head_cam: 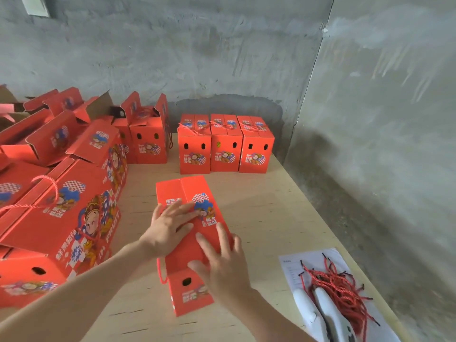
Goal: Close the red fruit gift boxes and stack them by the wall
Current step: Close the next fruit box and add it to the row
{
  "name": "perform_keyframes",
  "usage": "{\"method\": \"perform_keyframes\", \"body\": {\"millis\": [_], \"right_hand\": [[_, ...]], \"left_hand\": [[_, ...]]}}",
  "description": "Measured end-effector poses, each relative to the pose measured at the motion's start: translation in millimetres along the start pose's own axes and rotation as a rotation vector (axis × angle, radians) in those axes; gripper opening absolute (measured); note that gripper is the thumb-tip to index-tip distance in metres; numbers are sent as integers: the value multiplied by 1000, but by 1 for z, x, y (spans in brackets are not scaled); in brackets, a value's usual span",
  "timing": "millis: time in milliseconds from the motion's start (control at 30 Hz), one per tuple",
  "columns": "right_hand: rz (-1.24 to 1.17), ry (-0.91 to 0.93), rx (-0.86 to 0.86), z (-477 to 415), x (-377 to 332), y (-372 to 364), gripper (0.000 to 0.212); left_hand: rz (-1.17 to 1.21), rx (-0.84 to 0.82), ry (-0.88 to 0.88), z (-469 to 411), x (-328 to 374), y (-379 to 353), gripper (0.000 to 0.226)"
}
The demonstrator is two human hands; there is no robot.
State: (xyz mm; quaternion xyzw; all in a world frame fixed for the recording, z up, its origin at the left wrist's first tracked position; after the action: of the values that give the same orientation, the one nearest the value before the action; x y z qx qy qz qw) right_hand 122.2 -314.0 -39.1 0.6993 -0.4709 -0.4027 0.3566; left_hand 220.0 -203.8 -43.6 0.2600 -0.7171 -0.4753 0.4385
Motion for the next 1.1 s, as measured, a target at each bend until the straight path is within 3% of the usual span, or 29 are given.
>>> {"method": "perform_keyframes", "body": {"millis": [67,100,167,200,233,300,367,400,500,600,733,800,900,1033,1100], "right_hand": [[-234,-83,-15,-1,-2,-10,59],[-469,-194,28,1,11,-11,52],[-879,-595,192,13,62,-13,21],[-974,-824,149,22,82,-27,22],[-992,-992,-5,29,92,-46,32],[-1160,-1135,-316,35,80,-77,45],[-1407,-1121,-445,21,60,-91,49],[-1492,-1105,-451,10,54,-90,50],[-1568,-1162,-392,-16,61,-82,42],[-1546,-1069,-277,-49,68,-64,16],[-1550,-724,-180,-107,42,-11,10],[-1576,-536,-251,-129,11,14,10],[-1363,-379,-485,-141,-35,26,17],[-1381,-310,-676,-132,-72,22,25],[-1389,-359,-701,-126,-71,18,23]], "left_hand": [[45,165,152,6,-20,18,52],[107,292,256,17,-30,27,52],[314,508,563,51,-58,26,47],[447,550,774,72,-73,15,49],[616,531,996,93,-86,-5,54],[1018,330,1330,120,-81,-58,57],[1345,37,1433,119,-53,-94,55],[1416,-21,1437,115,-44,-99,49],[1478,173,1453,104,-49,-84,24],[1487,485,1351,94,-65,-48,26],[1611,669,1099,66,-63,6,25],[1405,718,817,40,-54,61,18],[1123,652,396,9,-9,135,33],[376,402,177,-4,28,155,40],[129,364,103,-1,33,150,37]]}}
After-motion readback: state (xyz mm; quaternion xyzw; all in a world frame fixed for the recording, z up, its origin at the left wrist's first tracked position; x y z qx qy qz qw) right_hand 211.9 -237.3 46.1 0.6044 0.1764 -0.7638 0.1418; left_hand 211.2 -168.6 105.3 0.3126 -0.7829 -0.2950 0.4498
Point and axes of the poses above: each hand's wrist, its own z-axis away from the middle knuckle, its own y-axis out of the back of the hand, x = y × z, the point moved 10 cm from there along -z, towards the middle knuckle
